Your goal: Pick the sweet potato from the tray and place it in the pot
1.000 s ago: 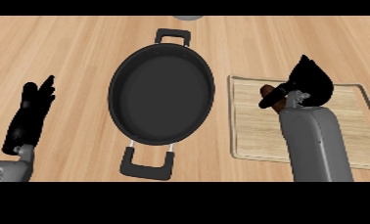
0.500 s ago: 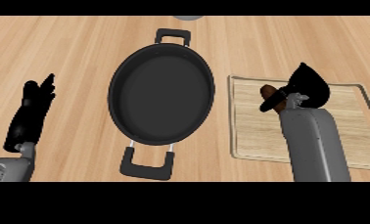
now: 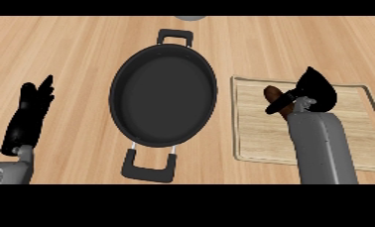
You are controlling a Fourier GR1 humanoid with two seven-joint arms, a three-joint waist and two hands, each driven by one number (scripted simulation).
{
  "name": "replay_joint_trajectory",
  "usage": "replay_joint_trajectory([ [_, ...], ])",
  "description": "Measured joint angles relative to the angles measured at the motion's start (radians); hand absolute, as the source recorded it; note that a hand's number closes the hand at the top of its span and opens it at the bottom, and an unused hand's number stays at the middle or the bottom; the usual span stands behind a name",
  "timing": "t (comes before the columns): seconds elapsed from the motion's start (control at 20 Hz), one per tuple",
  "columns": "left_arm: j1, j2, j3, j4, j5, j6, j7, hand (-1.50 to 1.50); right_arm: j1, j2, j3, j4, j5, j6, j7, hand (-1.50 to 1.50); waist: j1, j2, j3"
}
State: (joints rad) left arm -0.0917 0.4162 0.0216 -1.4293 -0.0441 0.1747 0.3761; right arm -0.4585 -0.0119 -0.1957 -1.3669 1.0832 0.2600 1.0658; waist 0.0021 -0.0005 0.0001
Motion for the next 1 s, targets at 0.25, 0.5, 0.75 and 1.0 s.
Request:
replay_joint_trajectory([
  [0.25,0.010,-0.025,0.006,-0.002,-0.023,-0.009,-0.010,0.00,0.011,0.005,0.009,0.019,-0.011,-0.022,-0.010,1.50,0.001,0.000,0.000],
  [0.5,0.028,-0.043,0.014,-0.035,-0.046,-0.012,0.006,0.00,0.015,-0.025,0.039,0.062,0.036,-0.059,-0.048,1.50,0.003,-0.002,-0.001],
  [0.75,0.019,-0.049,0.033,-0.022,-0.057,-0.028,-0.003,0.00,-0.012,-0.056,0.078,0.075,0.094,-0.065,-0.057,1.50,0.002,0.000,0.000],
  [1.0,0.003,-0.055,0.048,-0.020,-0.063,-0.039,0.014,0.00,0.005,-0.087,0.129,0.025,0.116,-0.036,-0.114,1.50,-0.002,-0.002,0.000],
])
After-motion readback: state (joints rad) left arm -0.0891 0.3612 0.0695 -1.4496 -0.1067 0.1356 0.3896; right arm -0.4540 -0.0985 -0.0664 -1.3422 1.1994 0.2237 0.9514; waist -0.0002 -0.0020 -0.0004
